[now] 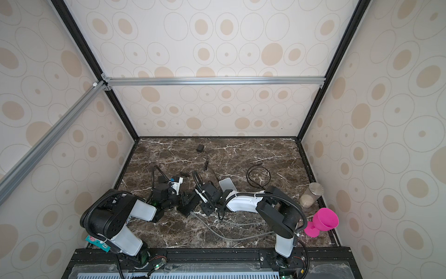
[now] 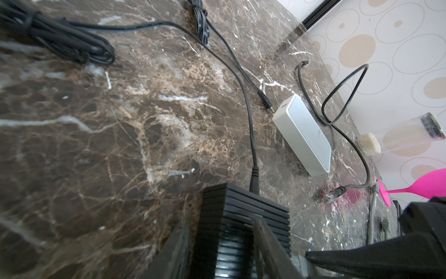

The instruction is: Insert the plug into the switch port

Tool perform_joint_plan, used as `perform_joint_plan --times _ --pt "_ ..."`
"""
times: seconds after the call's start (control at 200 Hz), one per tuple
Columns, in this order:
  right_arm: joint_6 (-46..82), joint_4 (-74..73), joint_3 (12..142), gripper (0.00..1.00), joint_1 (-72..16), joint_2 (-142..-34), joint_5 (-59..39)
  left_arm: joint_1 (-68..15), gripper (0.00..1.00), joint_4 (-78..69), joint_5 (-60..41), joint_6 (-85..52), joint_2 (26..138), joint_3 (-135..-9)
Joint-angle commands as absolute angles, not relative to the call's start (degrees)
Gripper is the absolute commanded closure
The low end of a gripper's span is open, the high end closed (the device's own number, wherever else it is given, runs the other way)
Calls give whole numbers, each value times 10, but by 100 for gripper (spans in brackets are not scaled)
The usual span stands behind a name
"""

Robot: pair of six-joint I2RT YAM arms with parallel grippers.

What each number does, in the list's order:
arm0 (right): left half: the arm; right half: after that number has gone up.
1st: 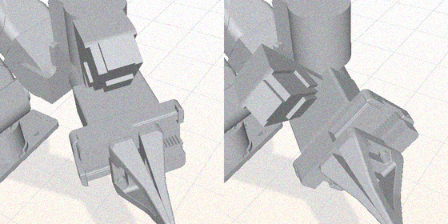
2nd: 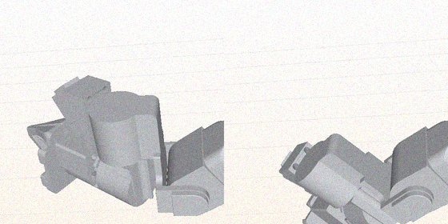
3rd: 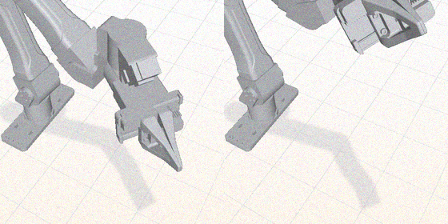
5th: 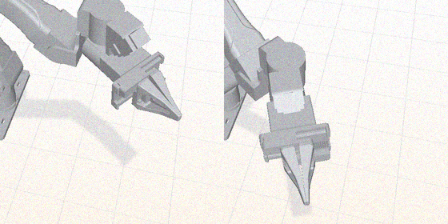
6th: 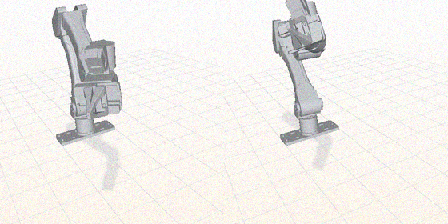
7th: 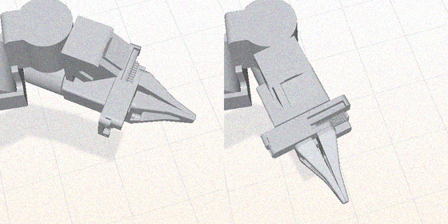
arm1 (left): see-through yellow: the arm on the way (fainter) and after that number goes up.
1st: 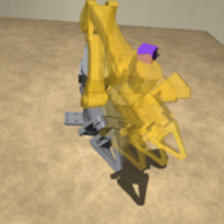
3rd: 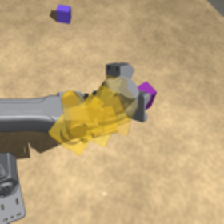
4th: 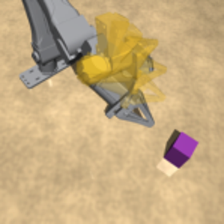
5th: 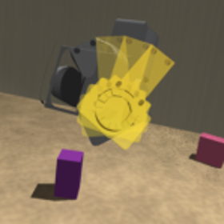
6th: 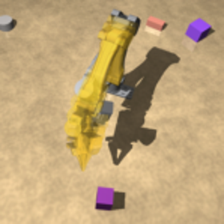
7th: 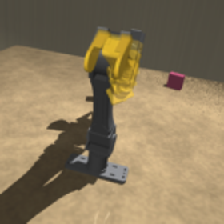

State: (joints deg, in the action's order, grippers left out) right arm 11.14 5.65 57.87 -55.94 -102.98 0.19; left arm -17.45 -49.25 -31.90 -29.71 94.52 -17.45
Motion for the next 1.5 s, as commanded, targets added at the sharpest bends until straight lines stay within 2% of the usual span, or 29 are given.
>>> perform_joint_plan --times 0.0,0.89,1.496 --pt "107 65 596 100 -565 -1038 13 -175 56 -442 -316 -294 965 -173" --pt "95 69 641 100 -565 -1076 26 -175 56 -456 -340 -298 968 -171" --pt "75 3 616 100 -566 -1054 -32 -175 56 -461 -345 -300 974 -170"
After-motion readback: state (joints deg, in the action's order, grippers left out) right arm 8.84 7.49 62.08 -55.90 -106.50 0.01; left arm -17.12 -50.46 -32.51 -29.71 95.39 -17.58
